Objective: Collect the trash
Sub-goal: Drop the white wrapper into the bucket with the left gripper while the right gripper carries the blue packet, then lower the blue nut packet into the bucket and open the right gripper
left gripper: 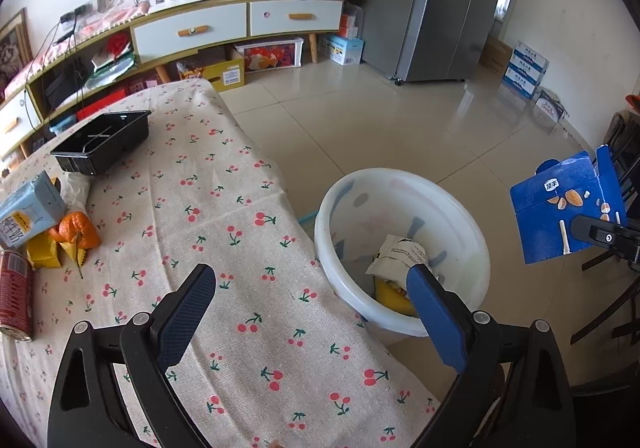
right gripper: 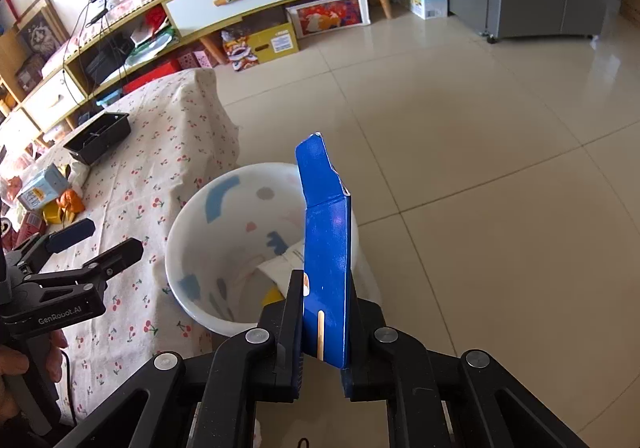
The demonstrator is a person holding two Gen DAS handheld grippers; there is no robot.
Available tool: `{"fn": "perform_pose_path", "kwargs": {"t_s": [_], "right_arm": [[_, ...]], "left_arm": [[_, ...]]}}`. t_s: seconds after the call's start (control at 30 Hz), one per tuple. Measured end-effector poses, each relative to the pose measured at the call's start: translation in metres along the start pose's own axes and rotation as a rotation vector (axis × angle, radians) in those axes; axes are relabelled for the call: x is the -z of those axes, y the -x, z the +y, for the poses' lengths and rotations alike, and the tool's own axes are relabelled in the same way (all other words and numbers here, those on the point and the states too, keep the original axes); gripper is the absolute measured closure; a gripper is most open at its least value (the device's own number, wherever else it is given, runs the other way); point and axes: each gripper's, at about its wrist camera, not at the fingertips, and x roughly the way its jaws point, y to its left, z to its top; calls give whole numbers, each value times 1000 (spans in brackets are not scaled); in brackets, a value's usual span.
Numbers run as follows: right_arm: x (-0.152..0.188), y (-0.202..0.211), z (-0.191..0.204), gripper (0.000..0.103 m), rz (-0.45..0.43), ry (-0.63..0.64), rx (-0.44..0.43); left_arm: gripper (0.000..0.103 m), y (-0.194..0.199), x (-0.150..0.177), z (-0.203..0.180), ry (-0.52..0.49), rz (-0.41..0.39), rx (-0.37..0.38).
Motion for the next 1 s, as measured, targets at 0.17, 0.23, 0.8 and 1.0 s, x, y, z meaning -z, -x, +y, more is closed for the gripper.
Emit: {"fn": "perform_pose_path", "kwargs": {"t_s": [0.17, 0.23, 0.8, 1.0], "right_arm": [[-3, -13, 15, 91, 23, 26, 2], [-5, -20, 21, 91, 40, 29, -1], [-19, -75, 76, 89, 114, 76, 23], [-19, -86, 86, 87, 126, 74, 40]], "left_arm": [[5, 13, 7, 22, 43, 24, -9], [5, 18, 10, 32, 57, 29, -15], [5, 78, 44, 134, 197, 61, -113], [5, 99, 61, 171, 252, 68, -132]]}}
